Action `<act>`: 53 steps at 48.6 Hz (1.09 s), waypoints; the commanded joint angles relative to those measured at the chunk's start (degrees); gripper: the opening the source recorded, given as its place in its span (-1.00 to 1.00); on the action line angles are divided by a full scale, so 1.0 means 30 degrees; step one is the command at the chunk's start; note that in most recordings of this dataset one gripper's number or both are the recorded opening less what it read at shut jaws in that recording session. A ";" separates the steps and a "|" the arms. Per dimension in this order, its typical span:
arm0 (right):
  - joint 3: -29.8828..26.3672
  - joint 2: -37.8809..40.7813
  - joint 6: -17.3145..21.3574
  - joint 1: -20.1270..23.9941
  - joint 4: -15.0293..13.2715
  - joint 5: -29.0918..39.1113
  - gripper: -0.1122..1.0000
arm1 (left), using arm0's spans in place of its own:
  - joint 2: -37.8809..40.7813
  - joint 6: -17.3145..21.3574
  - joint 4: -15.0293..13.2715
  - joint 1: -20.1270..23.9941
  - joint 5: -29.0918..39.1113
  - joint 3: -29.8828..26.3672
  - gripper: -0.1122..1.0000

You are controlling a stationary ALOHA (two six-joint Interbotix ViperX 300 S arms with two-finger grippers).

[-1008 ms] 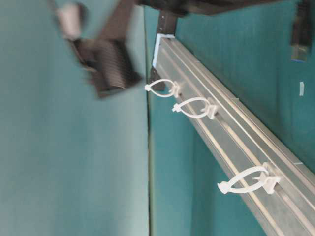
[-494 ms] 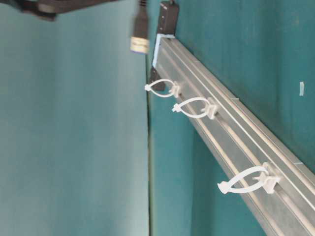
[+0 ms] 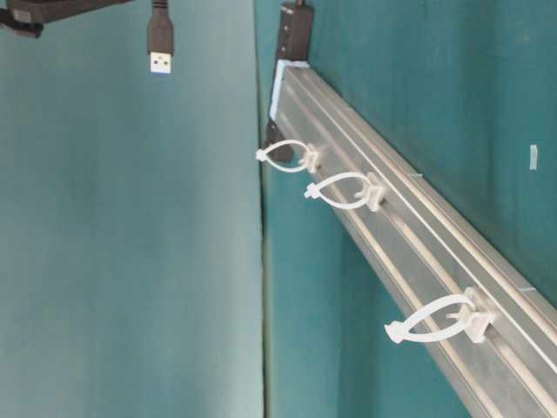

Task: Pass the USB cable through three rings with both arms.
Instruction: 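Lift the cable and carry it with the right gripper to the top ring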

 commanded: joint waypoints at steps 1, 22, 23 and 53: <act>-0.0293 -0.0146 -0.1465 -0.1055 -0.0029 -0.0059 -0.62 | -0.0088 0.0029 0.0059 0.0000 0.0264 -0.0586 -0.82; 0.0908 0.0410 -1.1543 -0.4453 -0.1348 -0.4893 -0.62 | -0.0674 0.0088 0.0059 0.0703 0.1670 -0.0703 -0.82; 0.1025 0.0469 -1.1807 -0.4482 -0.1348 -0.5332 -0.62 | -0.0645 0.0088 0.0088 0.0791 0.1729 -0.0703 -0.82; 0.1172 0.4219 -1.5879 -0.4541 -0.1406 -0.9463 -0.62 | -0.0498 -0.0117 0.0059 0.1289 0.1670 -0.0908 0.14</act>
